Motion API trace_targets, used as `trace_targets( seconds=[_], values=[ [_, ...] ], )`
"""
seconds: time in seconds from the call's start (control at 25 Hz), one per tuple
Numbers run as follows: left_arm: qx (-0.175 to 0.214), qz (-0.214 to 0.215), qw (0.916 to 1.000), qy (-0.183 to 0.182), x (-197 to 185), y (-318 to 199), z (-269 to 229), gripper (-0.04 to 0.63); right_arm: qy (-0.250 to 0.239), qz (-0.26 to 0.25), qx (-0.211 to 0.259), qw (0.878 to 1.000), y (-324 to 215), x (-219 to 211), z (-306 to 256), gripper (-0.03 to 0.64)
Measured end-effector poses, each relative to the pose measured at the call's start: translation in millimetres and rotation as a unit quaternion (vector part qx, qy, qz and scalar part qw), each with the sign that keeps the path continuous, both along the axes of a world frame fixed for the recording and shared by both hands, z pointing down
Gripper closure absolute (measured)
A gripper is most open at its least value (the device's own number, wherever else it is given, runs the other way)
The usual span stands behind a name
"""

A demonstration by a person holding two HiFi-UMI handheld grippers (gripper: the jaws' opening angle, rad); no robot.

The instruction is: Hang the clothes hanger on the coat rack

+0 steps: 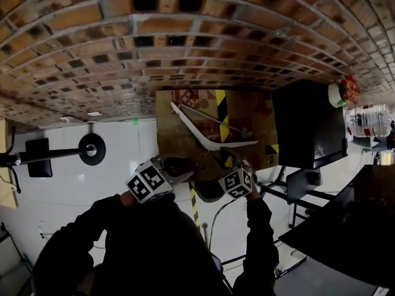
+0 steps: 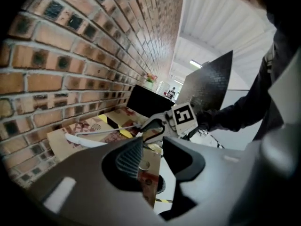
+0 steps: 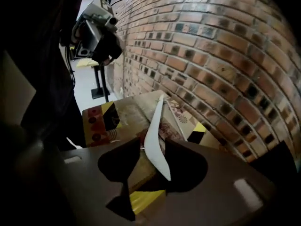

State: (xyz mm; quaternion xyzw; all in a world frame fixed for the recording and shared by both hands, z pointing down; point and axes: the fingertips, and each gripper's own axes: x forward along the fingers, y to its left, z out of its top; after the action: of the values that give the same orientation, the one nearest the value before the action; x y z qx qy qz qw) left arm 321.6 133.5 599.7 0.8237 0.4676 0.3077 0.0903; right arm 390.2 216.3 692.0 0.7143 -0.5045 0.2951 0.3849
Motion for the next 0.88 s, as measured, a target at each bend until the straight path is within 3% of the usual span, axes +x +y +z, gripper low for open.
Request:
trace_targets(
  seconds=[0.16,0.44,0.64,0.88],
  values=[
    [-0.009,-0.013,0.9997,-0.020,9.8,-15.8,4.6,0.457,-0.041,-0.073,-0.074,0.994,0.9,9.7,37.0,0.428],
    [-0.013,-0.039,0.9988,-0.028,19.9,-39.7,14.8,0.457,-0.093,-0.130,-0.153,0.975,9.7,15.4,78.1,0.428],
    [-0.016,-0.059,0.9978,-0.025,20.7,-48.4,21.2,0.457,-0.112,-0.155,-0.176,0.966,10.2,17.8,92.1,0.428],
    [-0.014,-0.084,0.9958,-0.034,12.9,-53.6,24.6,0.457,-0.135,-0.176,-0.160,0.962,8.0,16.8,95.4,0.434]
  ],
)
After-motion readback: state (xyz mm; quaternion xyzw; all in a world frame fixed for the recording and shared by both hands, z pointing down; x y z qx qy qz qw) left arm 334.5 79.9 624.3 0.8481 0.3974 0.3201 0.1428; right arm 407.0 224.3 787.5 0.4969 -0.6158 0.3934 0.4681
